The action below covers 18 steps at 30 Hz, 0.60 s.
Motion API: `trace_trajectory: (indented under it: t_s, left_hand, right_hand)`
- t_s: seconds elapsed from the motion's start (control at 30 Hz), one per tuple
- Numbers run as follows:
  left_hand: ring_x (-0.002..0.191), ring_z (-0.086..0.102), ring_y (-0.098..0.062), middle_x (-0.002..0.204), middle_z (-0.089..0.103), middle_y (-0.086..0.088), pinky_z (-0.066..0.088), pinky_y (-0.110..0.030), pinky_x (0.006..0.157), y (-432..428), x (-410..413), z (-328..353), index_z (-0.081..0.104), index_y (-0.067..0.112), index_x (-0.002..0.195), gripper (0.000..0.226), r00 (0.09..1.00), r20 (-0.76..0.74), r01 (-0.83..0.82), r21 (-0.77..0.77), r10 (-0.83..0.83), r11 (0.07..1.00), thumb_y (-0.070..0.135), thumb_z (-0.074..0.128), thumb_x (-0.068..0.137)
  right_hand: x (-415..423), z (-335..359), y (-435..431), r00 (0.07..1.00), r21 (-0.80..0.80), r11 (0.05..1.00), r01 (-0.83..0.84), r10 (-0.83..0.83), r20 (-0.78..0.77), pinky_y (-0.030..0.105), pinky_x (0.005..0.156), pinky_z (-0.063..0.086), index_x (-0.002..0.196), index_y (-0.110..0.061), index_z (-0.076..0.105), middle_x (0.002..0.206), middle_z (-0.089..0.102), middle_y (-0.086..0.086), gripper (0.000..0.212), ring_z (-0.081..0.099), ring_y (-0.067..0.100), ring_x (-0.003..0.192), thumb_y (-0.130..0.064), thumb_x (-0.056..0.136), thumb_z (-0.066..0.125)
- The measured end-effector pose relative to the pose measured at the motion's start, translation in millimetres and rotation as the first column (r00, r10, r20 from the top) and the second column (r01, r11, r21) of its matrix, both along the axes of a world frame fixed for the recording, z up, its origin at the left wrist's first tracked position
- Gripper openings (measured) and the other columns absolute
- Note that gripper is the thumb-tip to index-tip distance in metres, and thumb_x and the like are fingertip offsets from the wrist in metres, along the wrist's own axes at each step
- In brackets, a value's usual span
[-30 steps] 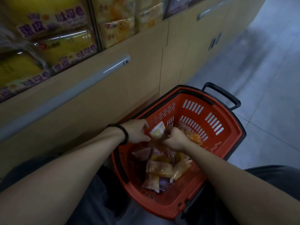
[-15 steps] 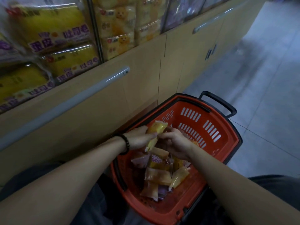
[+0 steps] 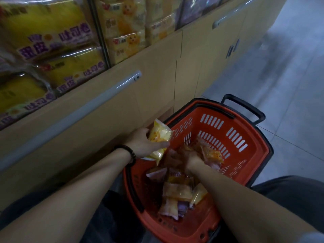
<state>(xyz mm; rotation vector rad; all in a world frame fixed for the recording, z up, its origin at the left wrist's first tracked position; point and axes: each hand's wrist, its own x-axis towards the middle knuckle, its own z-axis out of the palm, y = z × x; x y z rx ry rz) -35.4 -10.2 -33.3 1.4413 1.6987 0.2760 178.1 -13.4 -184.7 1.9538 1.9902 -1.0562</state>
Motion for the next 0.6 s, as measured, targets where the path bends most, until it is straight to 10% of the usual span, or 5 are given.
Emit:
trace_trajectory:
  t_s: [0.17,0.33,0.6]
  left_hand:
    - [0.092,0.075,-0.013,0.104,0.078,0.004,0.061,-0.038,0.090,4.3,-1.3,-2.4,0.071,0.019,0.116,0.050,0.993,0.113,-0.039,-0.038,0.043,0.999,0.057,0.078,0.083]
    - [0.101,0.077,-0.021,0.112,0.079,0.000,0.060,-0.050,0.096,8.7,0.3,-0.7,0.064,0.021,0.128,0.085,0.951,0.279,-0.101,-0.119,0.131,0.988,0.051,0.090,0.053]
    - [0.110,0.073,-0.028,0.121,0.074,-0.010,0.057,-0.050,0.100,12.6,11.7,21.3,0.064,0.011,0.128,0.034,0.925,0.350,-0.123,-0.085,0.146,0.989,0.018,0.074,0.096]
  right_hand:
    - [-9.2,-14.1,1.2,0.957,0.015,0.990,-0.138,0.129,0.262,0.054,0.120,0.031,0.163,-0.038,0.006,0.166,0.015,0.014,0.096,0.020,0.044,0.152,-0.042,0.092,0.071]
    - [0.0,-43.1,3.6,0.996,0.052,0.998,-0.028,0.024,0.088,0.051,0.110,0.045,0.151,-0.033,0.036,0.151,0.049,0.011,0.072,0.050,0.037,0.136,-0.050,0.089,0.068]
    - [11.7,48.5,-1.6,0.974,0.128,0.975,0.183,-0.162,-0.159,0.034,0.095,0.051,0.141,-0.015,0.049,0.134,0.065,0.014,0.053,0.063,0.036,0.121,-0.041,0.096,0.060]
